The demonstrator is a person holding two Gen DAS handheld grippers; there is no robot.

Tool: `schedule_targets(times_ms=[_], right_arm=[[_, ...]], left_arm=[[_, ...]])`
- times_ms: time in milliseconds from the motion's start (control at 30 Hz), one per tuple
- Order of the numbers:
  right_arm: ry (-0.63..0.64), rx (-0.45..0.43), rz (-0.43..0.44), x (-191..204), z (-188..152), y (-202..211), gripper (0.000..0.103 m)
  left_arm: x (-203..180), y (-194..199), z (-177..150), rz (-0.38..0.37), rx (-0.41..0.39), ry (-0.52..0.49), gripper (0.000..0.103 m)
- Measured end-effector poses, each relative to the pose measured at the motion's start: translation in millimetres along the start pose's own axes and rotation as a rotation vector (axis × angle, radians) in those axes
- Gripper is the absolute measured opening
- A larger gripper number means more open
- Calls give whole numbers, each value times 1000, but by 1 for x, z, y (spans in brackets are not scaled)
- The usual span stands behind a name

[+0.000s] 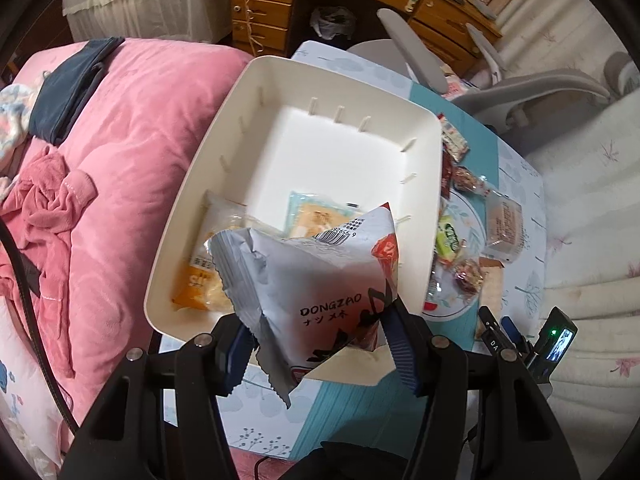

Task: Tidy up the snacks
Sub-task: 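Carry DONGZAO bag into the white tray with left tool while right tool carries wafer there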

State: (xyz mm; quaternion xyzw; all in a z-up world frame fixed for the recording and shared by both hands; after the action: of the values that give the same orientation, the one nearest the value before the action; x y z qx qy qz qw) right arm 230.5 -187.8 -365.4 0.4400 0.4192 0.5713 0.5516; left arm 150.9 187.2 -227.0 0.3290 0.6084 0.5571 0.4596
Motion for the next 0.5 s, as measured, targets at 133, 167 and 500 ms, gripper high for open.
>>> schedule_targets(times_ms=[133, 167, 500], right_arm=[[15, 23, -21, 2, 0, -10, 70], [23, 16, -34, 3, 1, -11, 70], [-39, 21, -64, 11, -1, -8, 60]], left_arm=[[12, -1, 5, 4, 9, 10, 58], [14, -1, 6, 3, 9, 9, 58], [32, -4, 19, -7, 33, -29, 58]])
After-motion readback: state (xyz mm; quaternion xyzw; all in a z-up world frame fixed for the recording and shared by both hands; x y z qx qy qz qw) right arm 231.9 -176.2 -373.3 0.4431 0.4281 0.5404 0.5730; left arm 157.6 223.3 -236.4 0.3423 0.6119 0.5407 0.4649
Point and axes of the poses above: each gripper's, at about its wrist camera, not at the fingertips, and y roughly against the way its jaws point, x to its left, z to its top, the point moved 8 cm from there along -y, roughly the way its jaws point, and after that the axes turned 8 degrees about x, right-handed, at the moved point
